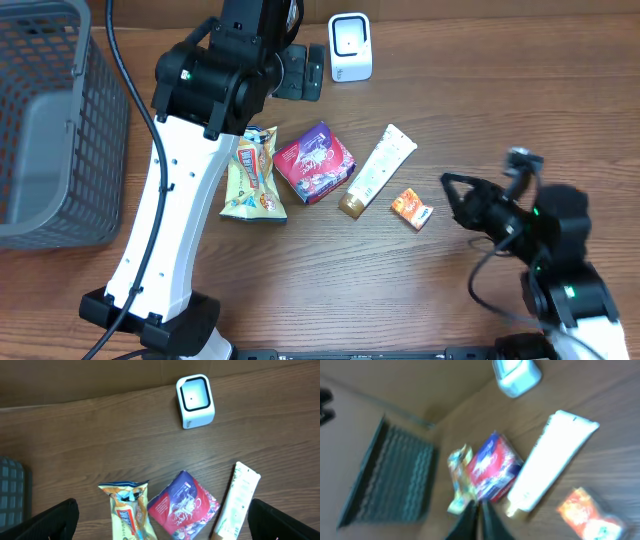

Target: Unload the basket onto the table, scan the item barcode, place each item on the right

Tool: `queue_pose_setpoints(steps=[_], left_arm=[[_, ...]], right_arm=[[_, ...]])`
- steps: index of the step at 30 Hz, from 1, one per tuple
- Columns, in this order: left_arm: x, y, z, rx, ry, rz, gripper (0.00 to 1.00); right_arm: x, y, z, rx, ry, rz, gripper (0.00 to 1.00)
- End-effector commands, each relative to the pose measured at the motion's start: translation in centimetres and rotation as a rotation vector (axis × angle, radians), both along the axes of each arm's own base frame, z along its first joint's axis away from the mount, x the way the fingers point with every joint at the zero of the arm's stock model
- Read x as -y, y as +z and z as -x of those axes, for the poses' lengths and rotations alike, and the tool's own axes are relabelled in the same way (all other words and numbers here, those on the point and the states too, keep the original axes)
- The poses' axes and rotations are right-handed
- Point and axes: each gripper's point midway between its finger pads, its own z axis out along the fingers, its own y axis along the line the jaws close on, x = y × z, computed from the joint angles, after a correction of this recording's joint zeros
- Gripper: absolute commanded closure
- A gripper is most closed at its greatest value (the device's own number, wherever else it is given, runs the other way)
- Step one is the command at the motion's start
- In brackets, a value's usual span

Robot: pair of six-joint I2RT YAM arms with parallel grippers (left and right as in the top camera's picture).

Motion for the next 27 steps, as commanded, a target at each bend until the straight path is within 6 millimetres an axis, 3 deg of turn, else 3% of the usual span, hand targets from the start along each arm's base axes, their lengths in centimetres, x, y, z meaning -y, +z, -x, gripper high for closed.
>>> queue_pose_setpoints(steps=[1,5,13,18,27], left_arm=[[-1.1,1.3,0.2,0.040,0.018,-0.038,0.00],[-1.3,1.1,0.4,0.032,0.024,-0.049,0.00],[-1.8,1.1,0.4,0.033,0.040,-0.068,0.00],[-1.8,1.1,0.4,0.033,0.040,-0.068,0.00],[-1.8,1.1,0.4,0.033,0.040,-0.068,0.00]], right_arm=[[-4.4,-0.6,1.6,0.037,0.357,-0.047,0.96],[-5.2,-3.0,0.6,-0.036,0.406,-0.069,0.96],[-5.9,-6.7,0.6,-0.062,0.533,-0.047,0.96],[-5.0,-8.5,-0.1,-0.091,0.516,-0.029,0.96],[-2.4,-13.7,-1.5,-0.197,0.473,-0.043,0.96]])
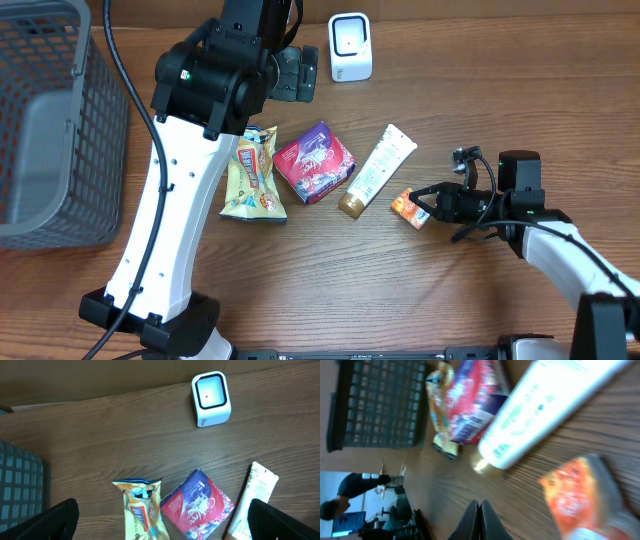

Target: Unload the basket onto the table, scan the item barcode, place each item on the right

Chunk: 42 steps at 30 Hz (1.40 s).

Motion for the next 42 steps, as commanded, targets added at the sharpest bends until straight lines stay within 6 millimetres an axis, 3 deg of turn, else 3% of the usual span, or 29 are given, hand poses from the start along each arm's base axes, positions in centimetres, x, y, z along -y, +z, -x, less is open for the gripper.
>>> queue_pose_setpoints(steps=[1,24,36,42], left_arm=[[-0.5,1.2,0.3,0.032,-0.001,-0.011,0.00],[-0.6,1.0,0.5,0.021,-0.001,-0.015,0.00],[-0.6,1.0,0.6,0.018,-0.001,-0.016,0.00],[-0.6,1.0,0.6,0.018,-0.001,-0.016,0.00]], right_arm=[[-0.1,-1.0,0.2,0.018,0.061,-0.045,0.96],[0.9,-6.4,-0.8,-0.077,0.000,0.050,0.96],[1.6,-7.6,-1.2,-0.087,-0.033,0.102,0.96],[1.4,-7.2,-1.4,-0.070,-0.025,0.085,0.96]])
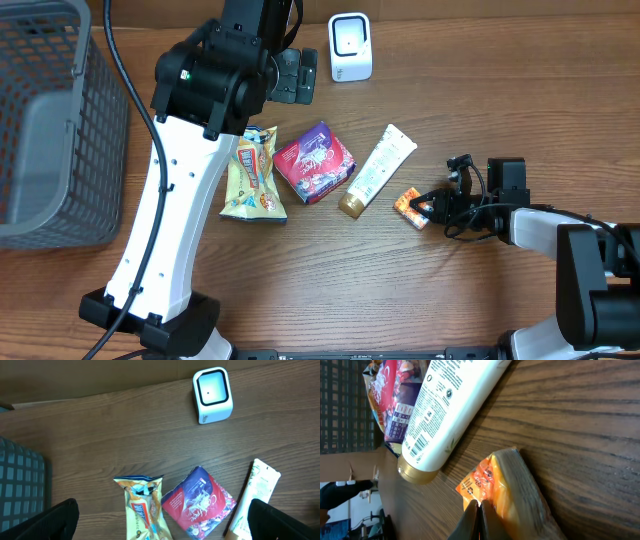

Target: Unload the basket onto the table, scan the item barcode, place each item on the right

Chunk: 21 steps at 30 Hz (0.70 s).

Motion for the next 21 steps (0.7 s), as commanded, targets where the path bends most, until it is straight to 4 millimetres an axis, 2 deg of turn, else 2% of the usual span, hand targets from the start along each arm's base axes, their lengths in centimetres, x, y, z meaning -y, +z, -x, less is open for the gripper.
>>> queue_pose_setpoints(steps=[1,6,9,16,21], left_arm=[[-0.5,1.2,0.3,0.031,-0.003,-0.008,0.00],[-0.5,1.2,0.3,0.030,-0.003,-0.008,0.00],[-0.5,1.2,0.3,0.030,-0.003,-0.008,0.00],[-0.5,1.1,0.3,0.028,-0.003,-0.009,0.00],[-0.5,1.1,0.3,0.028,-0.003,-0.009,0.00]], right_arm=[[-0.1,0.3,-0.3,0.022,0.006,-0.018,0.96],[-1.4,3.1,-0.9,0.070,0.067,-0.135,0.96],[-1.4,3.5,-1.3,0.065,0.060,-0.145,0.96],[0.7,-0.3,-1.0,-0.030,-0.049,0.037,0.96],[1.2,-1.3,-0.6,-0.043,-0.071,0.079,0.96]])
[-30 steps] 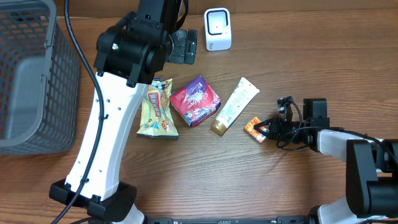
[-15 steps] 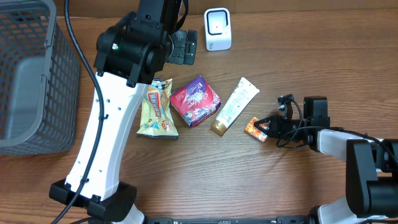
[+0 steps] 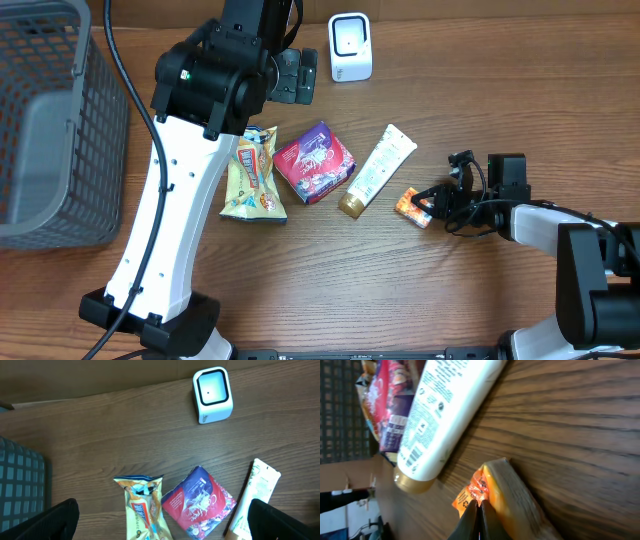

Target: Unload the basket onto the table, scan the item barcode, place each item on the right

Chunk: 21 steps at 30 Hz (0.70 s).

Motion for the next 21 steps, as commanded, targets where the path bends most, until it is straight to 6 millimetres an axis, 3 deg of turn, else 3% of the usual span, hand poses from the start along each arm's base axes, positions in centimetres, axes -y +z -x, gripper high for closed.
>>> queue_pose_setpoints(steps=[1,9,10,12,15,18,21], left_arm=[[-0.5,1.1,0.3,0.029,-0.003,-0.009,0.00],[-0.5,1.1,0.3,0.028,-0.003,-0.009,0.00],[-0.5,1.1,0.3,0.028,-0.003,-0.009,0.00],[-0.5,1.1,0.3,0.028,-0.003,-0.009,0.00],[-0.5,1.1,0.3,0.028,-0.003,-0.010,0.00],[-0.5,1.1,0.3,0.028,-0.003,-0.010,0.00],[-0.5,1.1,0.3,0.028,-0.003,-0.010,0.00]], right_arm=[[0.8,-1.1,0.0,-0.008,-0.035,0.057,0.96],[1.4,-1.9,-0.1,-0.012,-0.056,0.099,0.93],[1.3,-1.8,0.0,-0.012,-0.053,0.094,0.85],[0.8,-1.2,0.0,0.005,-0.032,0.060,0.50],[-0.1,0.2,-0.3,0.040,0.005,-0.004,0.20],[-0.8,2.5,-0.9,0.056,0.023,-0.070,0.07],[-0.8,4.6,-1.6,0.062,0.011,-0.076,0.02]])
